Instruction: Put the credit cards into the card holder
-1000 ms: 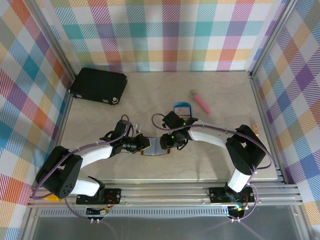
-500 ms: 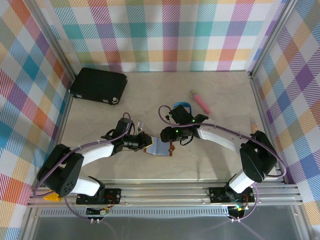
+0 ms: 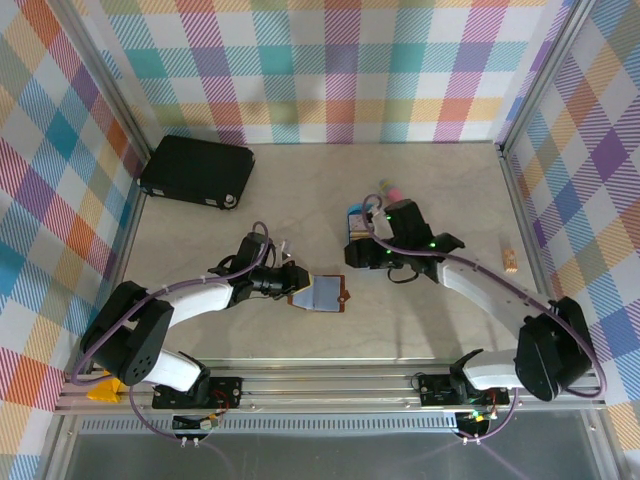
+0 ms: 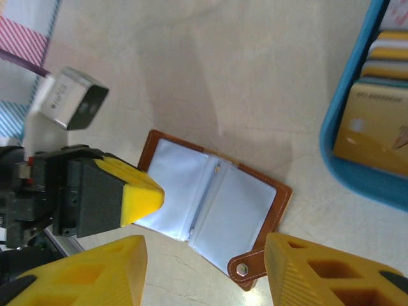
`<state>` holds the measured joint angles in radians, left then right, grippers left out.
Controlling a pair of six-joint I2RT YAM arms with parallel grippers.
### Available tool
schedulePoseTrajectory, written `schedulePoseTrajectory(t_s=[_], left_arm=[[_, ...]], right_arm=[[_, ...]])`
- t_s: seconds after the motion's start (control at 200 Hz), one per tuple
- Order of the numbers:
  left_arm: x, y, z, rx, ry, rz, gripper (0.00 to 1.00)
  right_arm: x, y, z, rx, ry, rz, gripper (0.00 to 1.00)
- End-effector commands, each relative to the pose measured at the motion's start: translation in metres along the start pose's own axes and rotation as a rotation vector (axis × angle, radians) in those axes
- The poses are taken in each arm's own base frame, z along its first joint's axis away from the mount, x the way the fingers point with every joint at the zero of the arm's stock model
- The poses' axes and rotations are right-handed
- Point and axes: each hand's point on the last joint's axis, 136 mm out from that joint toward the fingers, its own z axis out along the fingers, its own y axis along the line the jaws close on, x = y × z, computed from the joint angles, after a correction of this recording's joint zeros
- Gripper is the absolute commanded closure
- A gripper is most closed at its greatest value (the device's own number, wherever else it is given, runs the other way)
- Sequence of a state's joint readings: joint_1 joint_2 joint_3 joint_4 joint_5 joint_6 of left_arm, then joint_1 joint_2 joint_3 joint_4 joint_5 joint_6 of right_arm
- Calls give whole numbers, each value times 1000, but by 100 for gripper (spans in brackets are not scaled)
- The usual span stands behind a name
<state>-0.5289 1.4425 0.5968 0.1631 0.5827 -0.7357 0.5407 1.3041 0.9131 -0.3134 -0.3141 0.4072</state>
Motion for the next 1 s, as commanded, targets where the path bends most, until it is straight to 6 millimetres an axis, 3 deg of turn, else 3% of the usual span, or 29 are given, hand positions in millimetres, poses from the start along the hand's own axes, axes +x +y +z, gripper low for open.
schedulePoseTrajectory(t_s=[0.0,0.155,0.275,0.47,0.64,0.78,0.99], left_arm=[[-5,-14,-5,14,-14,50,87],[-6,-8,-12,-52,-19,81,87],[-9,-8,-18,-68,-23,103,87],[-13,-3,-20,-70,-10,98,86],[-14,0,-20,-59,7,94,86],[-13,2,-19,-46,28,93,86],[-9,3,-18,-40,48,97,86]], right_arm=[[-21,12,-22,-65,-124,-151,47],[-25,8,-37,-4,-176,-396,33],[-27,2,-46,90,-123,-600,31],[-31,-19,-49,221,22,-760,28],[-33,-31,-36,233,97,-940,36],[-38,-40,-26,86,106,-981,41],[-29,-65,-4,-9,126,-1235,40]])
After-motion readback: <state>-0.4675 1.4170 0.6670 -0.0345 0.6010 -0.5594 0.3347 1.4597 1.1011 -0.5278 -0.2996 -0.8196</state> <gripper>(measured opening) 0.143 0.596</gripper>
